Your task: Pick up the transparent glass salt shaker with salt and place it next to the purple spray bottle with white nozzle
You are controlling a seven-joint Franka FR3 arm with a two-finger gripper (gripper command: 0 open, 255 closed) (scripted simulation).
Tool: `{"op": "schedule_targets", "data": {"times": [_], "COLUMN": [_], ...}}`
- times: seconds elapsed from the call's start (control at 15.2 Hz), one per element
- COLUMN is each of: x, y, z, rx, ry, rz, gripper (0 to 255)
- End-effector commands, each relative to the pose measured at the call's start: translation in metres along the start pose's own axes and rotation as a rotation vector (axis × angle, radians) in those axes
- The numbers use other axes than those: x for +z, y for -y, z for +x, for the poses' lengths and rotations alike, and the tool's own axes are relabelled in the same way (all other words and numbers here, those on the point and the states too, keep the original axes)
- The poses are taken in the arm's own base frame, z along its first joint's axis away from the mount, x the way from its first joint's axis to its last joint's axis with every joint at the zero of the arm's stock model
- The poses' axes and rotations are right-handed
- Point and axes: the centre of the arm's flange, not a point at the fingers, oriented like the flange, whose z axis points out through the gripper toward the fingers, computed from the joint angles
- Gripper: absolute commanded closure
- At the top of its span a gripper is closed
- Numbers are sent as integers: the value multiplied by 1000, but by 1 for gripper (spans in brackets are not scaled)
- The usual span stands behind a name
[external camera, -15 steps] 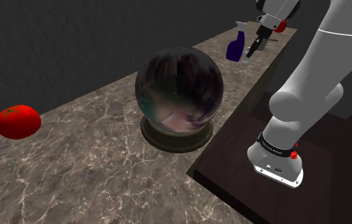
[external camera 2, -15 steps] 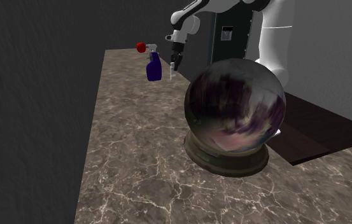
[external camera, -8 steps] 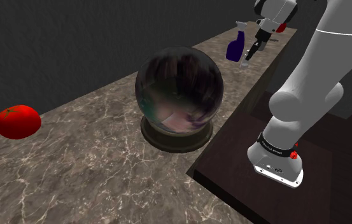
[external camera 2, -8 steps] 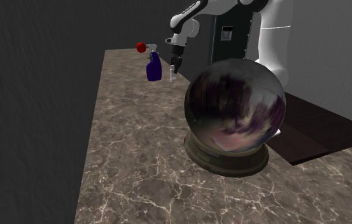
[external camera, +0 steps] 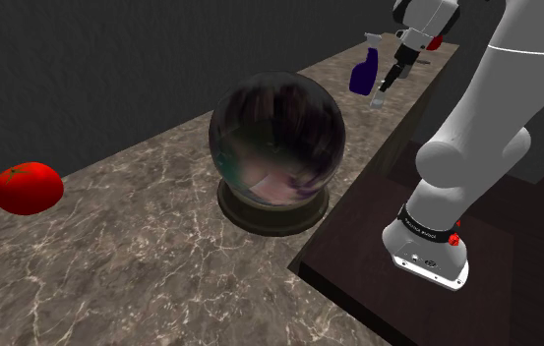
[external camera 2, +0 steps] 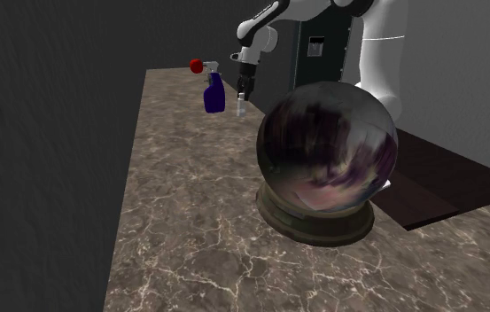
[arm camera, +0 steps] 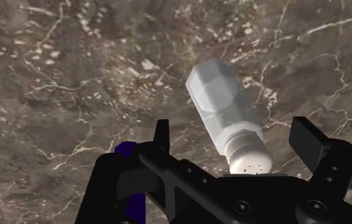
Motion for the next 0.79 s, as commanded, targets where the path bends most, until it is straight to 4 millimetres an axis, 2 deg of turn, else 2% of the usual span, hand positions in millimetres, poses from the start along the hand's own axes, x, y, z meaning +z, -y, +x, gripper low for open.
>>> {"op": "schedule_targets", "data": {"times": [0.0, 0.26, 0.73], "x": [0, -50, -50], "y": [0, 0, 0], "z": [0, 0, 0], "rx": [0, 0, 0], "ry": [0, 0, 0], "rz": [0, 0, 0], "gripper": [0, 0, 0]}}
